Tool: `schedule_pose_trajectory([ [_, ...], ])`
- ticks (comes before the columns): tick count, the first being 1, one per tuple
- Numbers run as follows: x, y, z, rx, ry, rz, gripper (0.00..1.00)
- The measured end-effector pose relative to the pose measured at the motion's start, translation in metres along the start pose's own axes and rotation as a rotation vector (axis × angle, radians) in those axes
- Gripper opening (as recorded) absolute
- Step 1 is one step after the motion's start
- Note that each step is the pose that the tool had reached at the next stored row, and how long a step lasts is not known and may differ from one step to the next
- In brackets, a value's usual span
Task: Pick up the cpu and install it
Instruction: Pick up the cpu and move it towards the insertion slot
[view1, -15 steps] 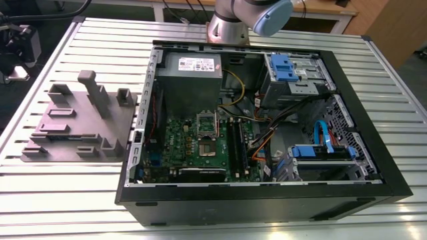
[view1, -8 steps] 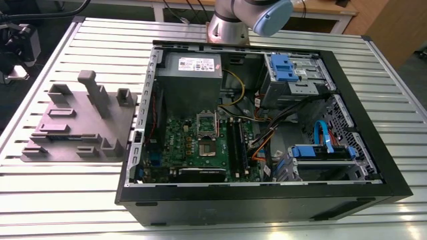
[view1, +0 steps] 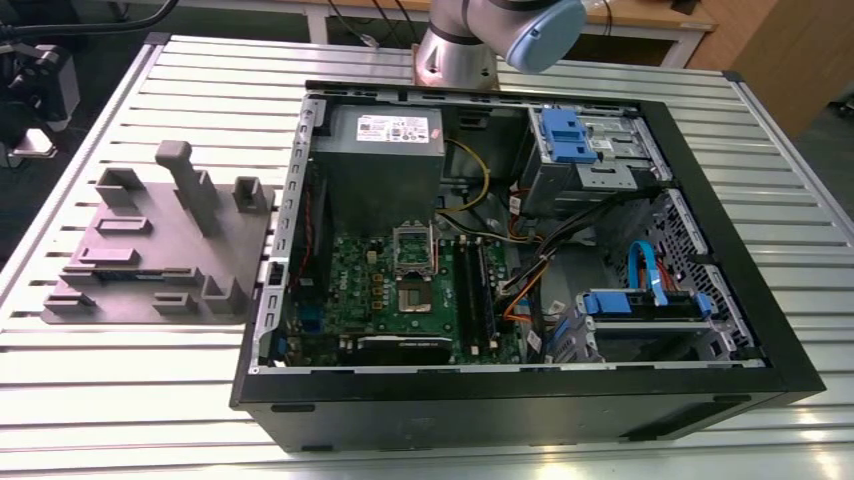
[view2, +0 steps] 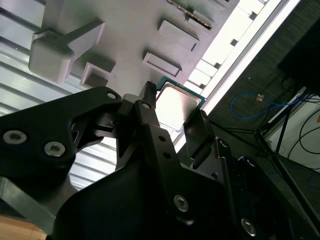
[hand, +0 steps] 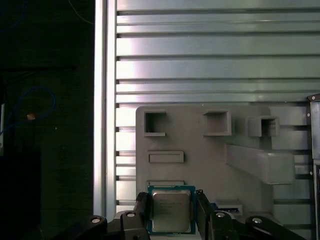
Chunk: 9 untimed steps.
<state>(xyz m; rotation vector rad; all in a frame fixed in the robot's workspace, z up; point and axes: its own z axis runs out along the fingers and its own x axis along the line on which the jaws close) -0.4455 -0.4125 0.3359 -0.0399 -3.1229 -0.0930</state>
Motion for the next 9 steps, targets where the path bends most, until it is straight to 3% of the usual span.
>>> schedule_pose_trajectory([
  [9,0.0,0.0001,-0.0019,0.0,0.0,0.0,0.47],
])
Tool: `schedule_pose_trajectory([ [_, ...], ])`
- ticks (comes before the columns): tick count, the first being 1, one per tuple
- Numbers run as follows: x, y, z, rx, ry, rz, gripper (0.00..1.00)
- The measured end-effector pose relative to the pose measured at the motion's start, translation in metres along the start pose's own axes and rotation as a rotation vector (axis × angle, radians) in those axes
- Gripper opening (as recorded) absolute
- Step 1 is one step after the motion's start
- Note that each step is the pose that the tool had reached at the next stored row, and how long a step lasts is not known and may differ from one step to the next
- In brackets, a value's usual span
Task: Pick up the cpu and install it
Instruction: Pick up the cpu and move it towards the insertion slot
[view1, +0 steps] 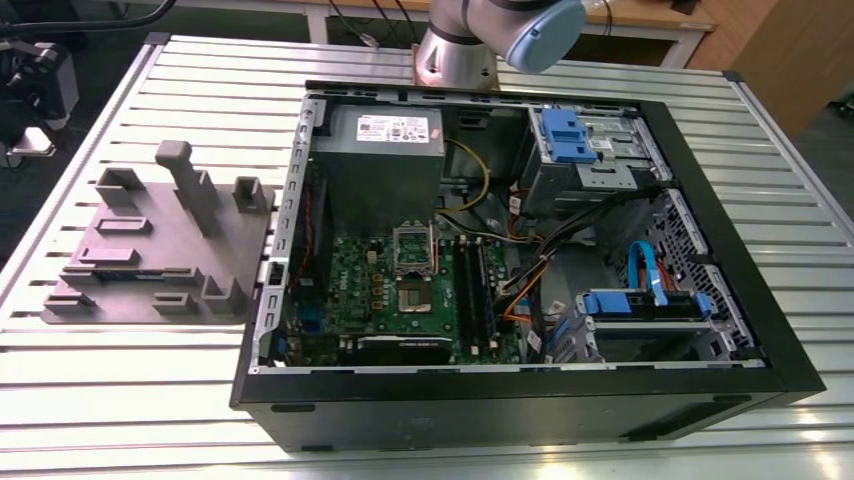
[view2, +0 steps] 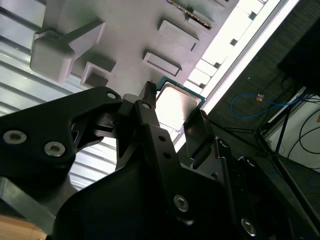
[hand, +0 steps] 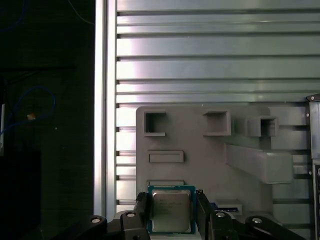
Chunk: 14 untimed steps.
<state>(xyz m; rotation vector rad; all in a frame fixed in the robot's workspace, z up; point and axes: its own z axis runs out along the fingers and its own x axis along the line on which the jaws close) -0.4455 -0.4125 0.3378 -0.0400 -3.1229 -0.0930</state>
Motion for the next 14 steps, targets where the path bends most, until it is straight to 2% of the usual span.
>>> schedule_pose_trajectory([
  [3,0.0001,0.0002,-0.004,0.0,0.0,0.0,0.47],
  [14,0.0001,0.0004,-0.0064,0.0,0.0,0.0,0.47],
])
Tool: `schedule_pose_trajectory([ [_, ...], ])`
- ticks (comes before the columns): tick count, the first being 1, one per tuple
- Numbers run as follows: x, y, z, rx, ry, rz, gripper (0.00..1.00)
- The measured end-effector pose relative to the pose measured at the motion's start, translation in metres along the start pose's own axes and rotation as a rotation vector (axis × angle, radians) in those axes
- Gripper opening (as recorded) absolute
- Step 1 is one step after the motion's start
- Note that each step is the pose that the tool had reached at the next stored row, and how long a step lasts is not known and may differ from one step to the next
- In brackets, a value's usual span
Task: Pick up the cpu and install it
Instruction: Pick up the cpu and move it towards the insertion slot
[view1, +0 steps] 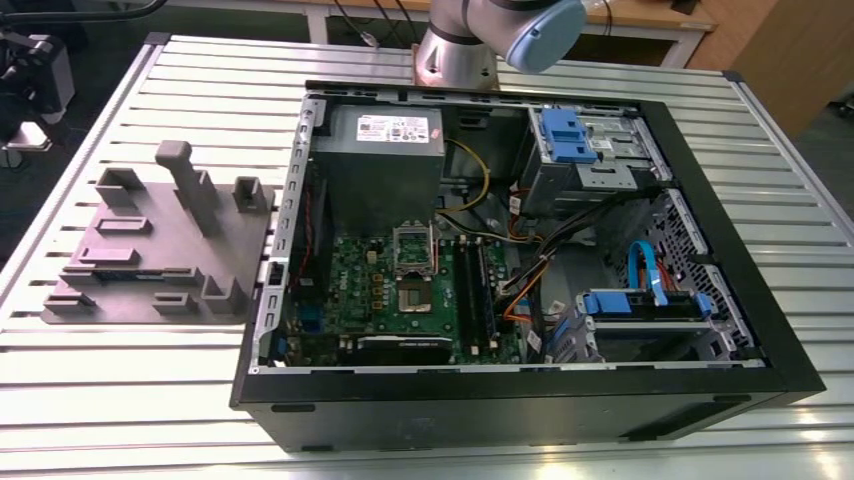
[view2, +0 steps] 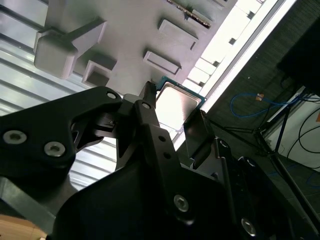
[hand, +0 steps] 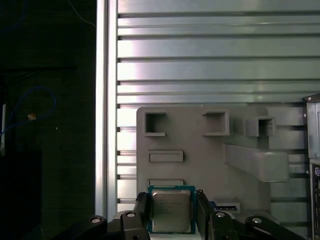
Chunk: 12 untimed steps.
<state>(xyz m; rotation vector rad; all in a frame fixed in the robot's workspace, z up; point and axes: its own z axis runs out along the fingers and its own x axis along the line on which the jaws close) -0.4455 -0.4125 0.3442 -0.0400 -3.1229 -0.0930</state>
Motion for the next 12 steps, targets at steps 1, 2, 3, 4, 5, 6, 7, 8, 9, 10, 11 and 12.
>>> schedule_pose_trajectory([
  [1,0.0,0.0,-0.0001,-0.0001,-0.0001,0.0,0.47],
  [2,0.0,0.0,-0.0004,0.0,0.0,0.0,0.47],
  [3,0.0,0.0001,-0.0008,0.0,0.0,0.0,0.47],
  [4,0.0,0.0001,-0.0014,0.0001,0.0001,0.0,0.47],
  [5,0.0,0.0001,-0.0019,0.0001,0.0001,0.0,0.47],
  [6,0.0,0.0002,-0.0025,0.0001,0.0,0.0,0.47],
  [7,0.0,0.0002,-0.0031,0.0001,0.0001,0.0,0.47],
  [8,0.0001,0.0003,-0.0036,0.0,-0.0001,0.0,0.47],
  [9,0.0001,0.0003,-0.0041,0.0,0.0,0.0,0.47],
  [10,0.0001,0.0004,-0.0048,0.0,0.0,0.0,0.47],
  [11,0.0001,0.0004,-0.0053,0.0,0.0,0.0,0.47],
  [12,0.0001,0.0004,-0.0055,-0.0001,-0.0002,0.0,0.47],
])
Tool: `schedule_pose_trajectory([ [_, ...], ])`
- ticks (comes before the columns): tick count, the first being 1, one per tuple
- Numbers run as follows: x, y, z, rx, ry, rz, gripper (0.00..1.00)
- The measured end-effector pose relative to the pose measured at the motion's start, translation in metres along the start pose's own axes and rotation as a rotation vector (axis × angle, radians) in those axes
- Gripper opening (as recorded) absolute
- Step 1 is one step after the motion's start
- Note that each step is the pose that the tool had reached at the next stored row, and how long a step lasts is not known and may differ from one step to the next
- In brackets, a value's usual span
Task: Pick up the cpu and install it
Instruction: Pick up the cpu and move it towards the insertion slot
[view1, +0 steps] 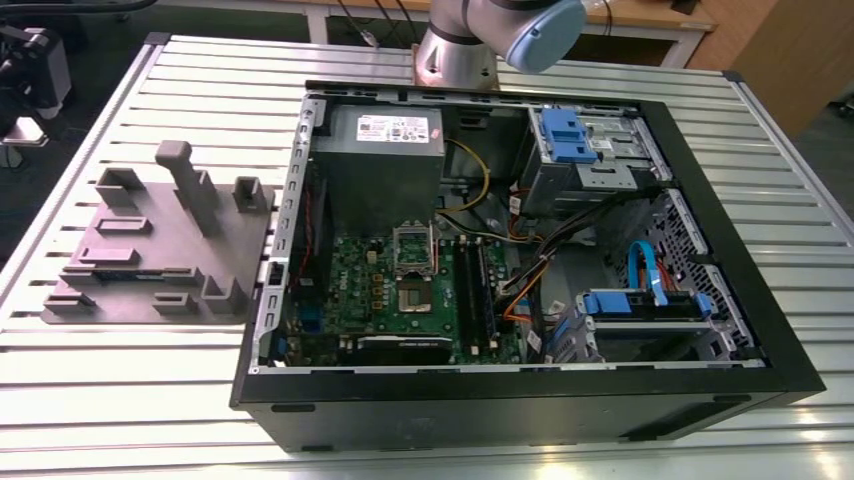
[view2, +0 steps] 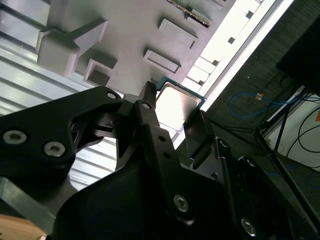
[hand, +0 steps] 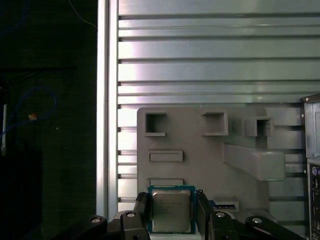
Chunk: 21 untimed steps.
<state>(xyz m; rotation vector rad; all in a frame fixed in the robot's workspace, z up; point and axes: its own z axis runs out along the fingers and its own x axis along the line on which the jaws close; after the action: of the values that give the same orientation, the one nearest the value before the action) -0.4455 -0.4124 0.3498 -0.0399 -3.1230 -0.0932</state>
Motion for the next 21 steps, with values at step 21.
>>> schedule_pose_trajectory([
  [21,0.0001,0.0004,-0.0054,0.0001,0.0002,0.0,0.47],
])
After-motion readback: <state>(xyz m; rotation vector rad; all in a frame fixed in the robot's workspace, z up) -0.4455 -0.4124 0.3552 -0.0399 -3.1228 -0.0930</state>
